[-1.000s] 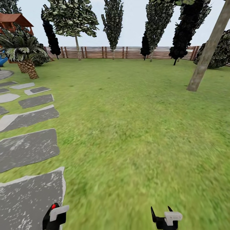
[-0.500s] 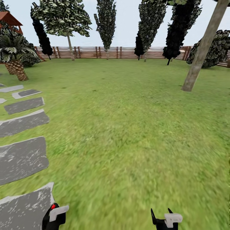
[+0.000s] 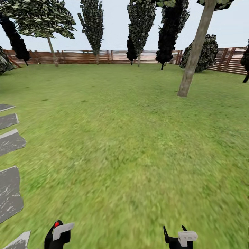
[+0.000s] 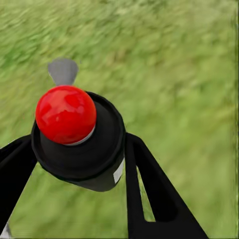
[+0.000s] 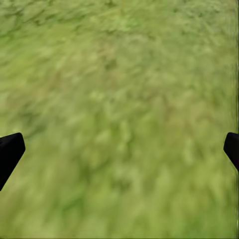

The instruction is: In the garden, pick up the pesticide atomizer on the floor and spray pesticide onto both trees until each tree trunk is fully covered.

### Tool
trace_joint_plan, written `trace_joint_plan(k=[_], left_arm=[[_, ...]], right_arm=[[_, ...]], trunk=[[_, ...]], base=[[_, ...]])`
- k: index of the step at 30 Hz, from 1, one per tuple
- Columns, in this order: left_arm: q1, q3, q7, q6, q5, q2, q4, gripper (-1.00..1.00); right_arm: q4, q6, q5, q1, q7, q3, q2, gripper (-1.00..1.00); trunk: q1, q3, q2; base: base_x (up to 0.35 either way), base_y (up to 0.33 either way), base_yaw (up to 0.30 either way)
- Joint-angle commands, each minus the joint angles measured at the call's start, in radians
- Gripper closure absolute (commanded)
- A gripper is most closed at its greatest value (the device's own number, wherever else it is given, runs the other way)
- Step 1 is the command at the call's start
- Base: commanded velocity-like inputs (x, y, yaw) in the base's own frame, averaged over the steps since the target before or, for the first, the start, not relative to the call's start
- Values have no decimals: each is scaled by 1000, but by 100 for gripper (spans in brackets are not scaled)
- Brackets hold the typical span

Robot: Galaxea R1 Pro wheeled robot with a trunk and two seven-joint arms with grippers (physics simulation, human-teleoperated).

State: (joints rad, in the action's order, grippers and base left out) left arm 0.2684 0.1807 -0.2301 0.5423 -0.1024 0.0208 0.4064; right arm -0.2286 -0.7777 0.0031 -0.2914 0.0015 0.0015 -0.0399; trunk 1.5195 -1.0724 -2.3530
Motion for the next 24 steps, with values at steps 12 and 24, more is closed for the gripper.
trace_joint_plan(k=[12,24], left_arm=[[0,4,0,-3,1,1,0,100],[0,5,0,-4,3,5,0,100]], right_arm=[[0,0,0,0,0,0,0,-100],[0,0,0,0,0,0,0,-100]], trunk=[[0,0,0],[0,0,0]], base=[[346,0,-285],[347,0,-98]])
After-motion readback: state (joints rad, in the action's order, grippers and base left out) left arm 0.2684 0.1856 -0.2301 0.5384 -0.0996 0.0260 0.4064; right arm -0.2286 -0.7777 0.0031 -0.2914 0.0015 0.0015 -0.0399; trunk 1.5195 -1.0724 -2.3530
